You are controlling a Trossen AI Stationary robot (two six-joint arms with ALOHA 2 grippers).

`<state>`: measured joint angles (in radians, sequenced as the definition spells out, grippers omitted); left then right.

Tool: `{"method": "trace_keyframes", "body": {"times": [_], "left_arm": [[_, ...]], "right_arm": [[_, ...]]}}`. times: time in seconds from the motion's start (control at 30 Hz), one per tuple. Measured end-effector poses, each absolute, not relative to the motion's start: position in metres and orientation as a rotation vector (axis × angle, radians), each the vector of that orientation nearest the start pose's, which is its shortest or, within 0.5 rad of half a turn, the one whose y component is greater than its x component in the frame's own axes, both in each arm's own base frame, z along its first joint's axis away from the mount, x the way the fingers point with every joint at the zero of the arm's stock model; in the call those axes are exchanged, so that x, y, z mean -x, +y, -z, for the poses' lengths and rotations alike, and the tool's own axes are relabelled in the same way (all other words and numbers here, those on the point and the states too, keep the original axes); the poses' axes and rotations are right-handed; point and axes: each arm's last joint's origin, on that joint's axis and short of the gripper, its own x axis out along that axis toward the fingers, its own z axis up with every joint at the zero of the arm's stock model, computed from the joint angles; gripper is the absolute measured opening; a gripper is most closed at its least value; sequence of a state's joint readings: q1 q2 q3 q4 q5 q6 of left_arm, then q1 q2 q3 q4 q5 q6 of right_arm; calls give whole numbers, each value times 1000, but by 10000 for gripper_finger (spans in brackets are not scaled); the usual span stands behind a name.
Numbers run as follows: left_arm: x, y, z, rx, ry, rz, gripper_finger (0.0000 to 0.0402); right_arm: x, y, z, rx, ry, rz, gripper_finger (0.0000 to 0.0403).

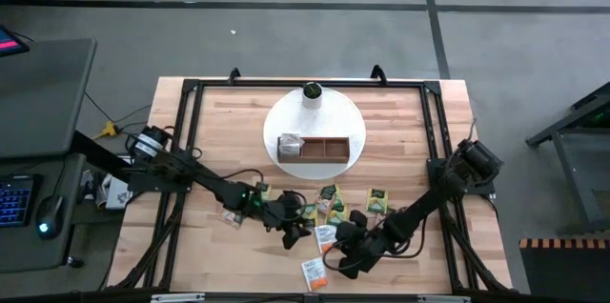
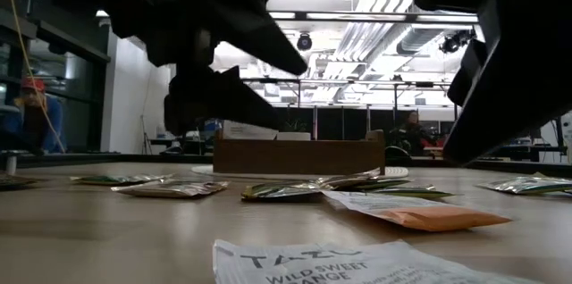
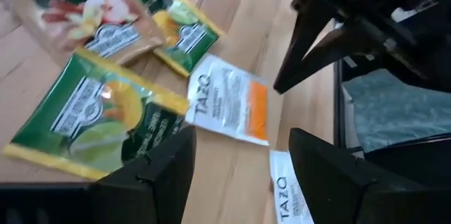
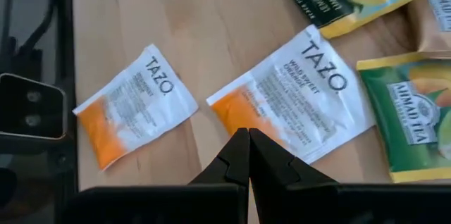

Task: Pick & Place Tea
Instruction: Put the white tea bag into the left section of the wooden organizer

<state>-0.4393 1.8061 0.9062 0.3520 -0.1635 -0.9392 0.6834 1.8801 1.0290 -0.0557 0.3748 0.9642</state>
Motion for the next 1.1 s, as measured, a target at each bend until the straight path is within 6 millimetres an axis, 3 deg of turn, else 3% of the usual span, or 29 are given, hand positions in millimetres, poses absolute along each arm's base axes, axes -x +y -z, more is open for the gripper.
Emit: {"method": "trace_keyframes", "body": {"times": [0.23, 0.43, 0.57, 0.9, 1.1], "left_arm": [[-331, -149, -155, 756, 600, -15, 225], [-331, -149, -154, 814, 596, -45, 225], [-335, -149, -140, 893, 636, -94, 225], [-366, -146, -128, 1151, 720, -109, 225], [-376, -141, -130, 1192, 739, -142, 225]], "right_arm": [[-292, 227, -116, -460, 864, 108, 0], [-293, 228, -112, -479, 865, 115, 0], [-293, 228, -112, -476, 865, 119, 0], [-293, 227, -111, -480, 857, 129, 0], [-293, 227, -111, -481, 850, 131, 0]]}}
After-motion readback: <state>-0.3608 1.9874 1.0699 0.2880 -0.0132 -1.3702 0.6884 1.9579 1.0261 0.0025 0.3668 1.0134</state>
